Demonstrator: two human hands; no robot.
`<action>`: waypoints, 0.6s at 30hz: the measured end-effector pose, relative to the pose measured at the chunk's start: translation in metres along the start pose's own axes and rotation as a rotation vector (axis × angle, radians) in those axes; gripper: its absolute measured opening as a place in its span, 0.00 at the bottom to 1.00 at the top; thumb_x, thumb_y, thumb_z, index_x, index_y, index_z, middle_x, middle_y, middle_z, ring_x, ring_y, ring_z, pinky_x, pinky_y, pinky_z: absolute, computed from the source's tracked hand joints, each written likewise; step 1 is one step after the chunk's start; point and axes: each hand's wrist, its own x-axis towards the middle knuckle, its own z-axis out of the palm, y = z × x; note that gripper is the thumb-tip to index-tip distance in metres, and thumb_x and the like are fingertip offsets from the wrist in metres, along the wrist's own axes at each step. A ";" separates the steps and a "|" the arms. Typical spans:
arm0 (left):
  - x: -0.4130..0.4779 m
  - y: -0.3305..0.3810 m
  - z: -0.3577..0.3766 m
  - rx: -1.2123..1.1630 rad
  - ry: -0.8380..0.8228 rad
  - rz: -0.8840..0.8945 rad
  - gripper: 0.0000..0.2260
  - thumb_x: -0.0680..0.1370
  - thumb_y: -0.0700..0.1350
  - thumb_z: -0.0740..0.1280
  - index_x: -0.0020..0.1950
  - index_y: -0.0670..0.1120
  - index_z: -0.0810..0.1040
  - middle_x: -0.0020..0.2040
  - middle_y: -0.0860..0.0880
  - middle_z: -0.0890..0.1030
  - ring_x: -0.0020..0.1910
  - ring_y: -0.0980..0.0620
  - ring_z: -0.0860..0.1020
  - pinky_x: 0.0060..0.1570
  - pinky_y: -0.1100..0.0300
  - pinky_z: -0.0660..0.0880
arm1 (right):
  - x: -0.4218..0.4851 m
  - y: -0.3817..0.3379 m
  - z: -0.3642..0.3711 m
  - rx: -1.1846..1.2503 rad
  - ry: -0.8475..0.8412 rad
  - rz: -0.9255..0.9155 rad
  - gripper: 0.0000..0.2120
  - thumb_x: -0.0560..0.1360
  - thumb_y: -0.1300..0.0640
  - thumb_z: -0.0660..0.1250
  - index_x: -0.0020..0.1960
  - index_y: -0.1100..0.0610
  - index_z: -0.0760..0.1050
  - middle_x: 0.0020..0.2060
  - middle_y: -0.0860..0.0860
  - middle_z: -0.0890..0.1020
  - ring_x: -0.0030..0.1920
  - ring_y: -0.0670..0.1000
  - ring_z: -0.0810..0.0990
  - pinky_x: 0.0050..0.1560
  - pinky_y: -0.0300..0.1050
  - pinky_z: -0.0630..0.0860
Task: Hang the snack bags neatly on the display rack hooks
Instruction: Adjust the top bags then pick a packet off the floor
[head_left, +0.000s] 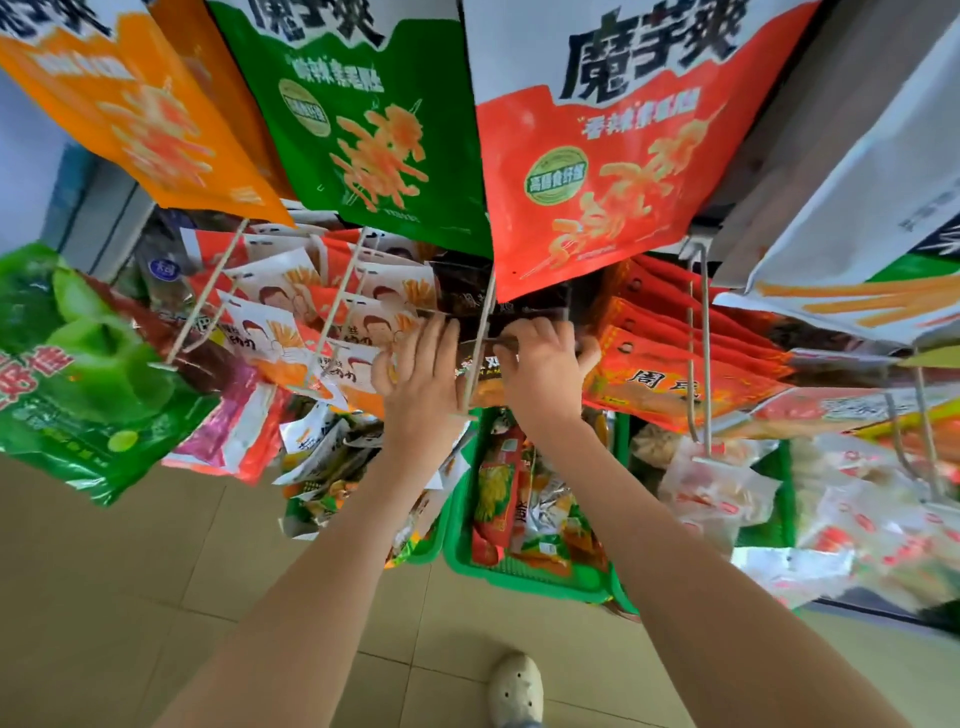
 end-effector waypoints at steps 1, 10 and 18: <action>-0.011 0.005 0.002 0.034 -0.024 -0.004 0.26 0.74 0.48 0.63 0.71 0.43 0.64 0.71 0.45 0.68 0.70 0.49 0.60 0.67 0.47 0.50 | -0.008 0.004 -0.001 -0.038 0.032 -0.063 0.13 0.73 0.57 0.65 0.57 0.56 0.75 0.54 0.52 0.78 0.58 0.55 0.67 0.59 0.54 0.53; -0.152 0.098 0.020 -0.102 -0.342 -0.223 0.36 0.72 0.49 0.69 0.74 0.39 0.56 0.74 0.39 0.57 0.73 0.42 0.55 0.68 0.40 0.56 | -0.172 0.126 -0.022 -0.015 -0.117 -0.002 0.26 0.71 0.56 0.53 0.68 0.56 0.64 0.62 0.55 0.75 0.57 0.54 0.66 0.54 0.57 0.73; -0.252 0.225 0.043 -0.247 -0.744 0.142 0.29 0.72 0.46 0.70 0.69 0.37 0.67 0.69 0.39 0.69 0.67 0.40 0.70 0.65 0.45 0.66 | -0.324 0.269 -0.048 0.008 -0.363 0.334 0.24 0.68 0.66 0.66 0.64 0.59 0.72 0.58 0.57 0.77 0.58 0.62 0.73 0.53 0.58 0.73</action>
